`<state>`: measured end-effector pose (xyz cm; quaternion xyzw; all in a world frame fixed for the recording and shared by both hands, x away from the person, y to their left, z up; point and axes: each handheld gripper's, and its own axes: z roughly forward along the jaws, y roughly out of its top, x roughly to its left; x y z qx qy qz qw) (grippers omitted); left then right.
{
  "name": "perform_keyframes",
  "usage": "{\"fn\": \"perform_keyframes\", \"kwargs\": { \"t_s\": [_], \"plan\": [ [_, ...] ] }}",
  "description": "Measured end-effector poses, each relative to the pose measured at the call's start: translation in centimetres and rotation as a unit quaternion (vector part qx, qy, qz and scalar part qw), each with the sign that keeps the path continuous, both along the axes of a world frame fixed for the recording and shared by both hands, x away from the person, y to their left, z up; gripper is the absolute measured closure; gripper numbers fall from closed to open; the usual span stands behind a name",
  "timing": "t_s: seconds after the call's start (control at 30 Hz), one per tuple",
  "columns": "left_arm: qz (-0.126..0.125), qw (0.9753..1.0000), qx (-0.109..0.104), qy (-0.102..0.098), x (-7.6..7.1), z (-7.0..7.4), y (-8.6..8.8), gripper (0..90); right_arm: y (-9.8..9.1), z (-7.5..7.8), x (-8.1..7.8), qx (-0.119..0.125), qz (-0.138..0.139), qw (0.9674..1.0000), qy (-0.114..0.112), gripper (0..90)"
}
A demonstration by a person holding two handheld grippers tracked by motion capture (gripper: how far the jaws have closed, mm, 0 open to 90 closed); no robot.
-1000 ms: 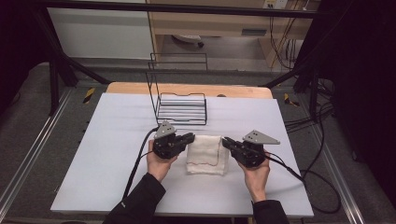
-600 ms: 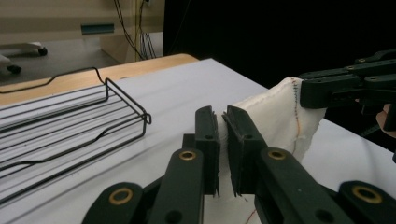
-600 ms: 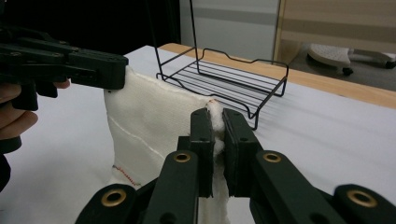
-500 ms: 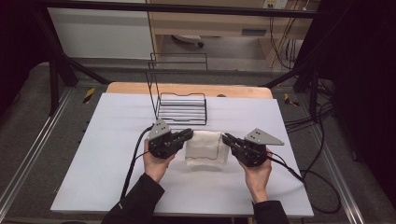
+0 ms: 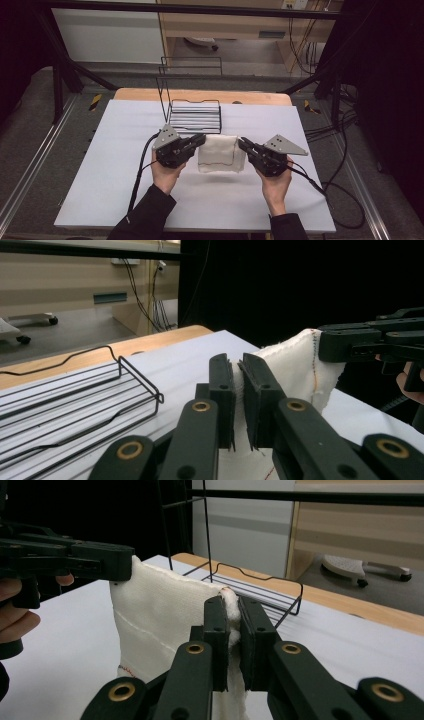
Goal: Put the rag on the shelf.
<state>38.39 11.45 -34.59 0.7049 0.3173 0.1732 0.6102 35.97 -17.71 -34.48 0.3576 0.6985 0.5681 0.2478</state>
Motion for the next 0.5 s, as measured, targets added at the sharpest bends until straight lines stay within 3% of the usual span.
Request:
{"fn": "perform_keyframes", "kwargs": {
  "t_s": [0.5],
  "plan": [
    [0.011, 0.9997, -0.012, -0.02, 0.0, 1.9, 1.0, 83.4, 1.1, 2.0, 0.3, 0.01, 0.003, 0.9996, -0.026, 83.5]
  ]
}}
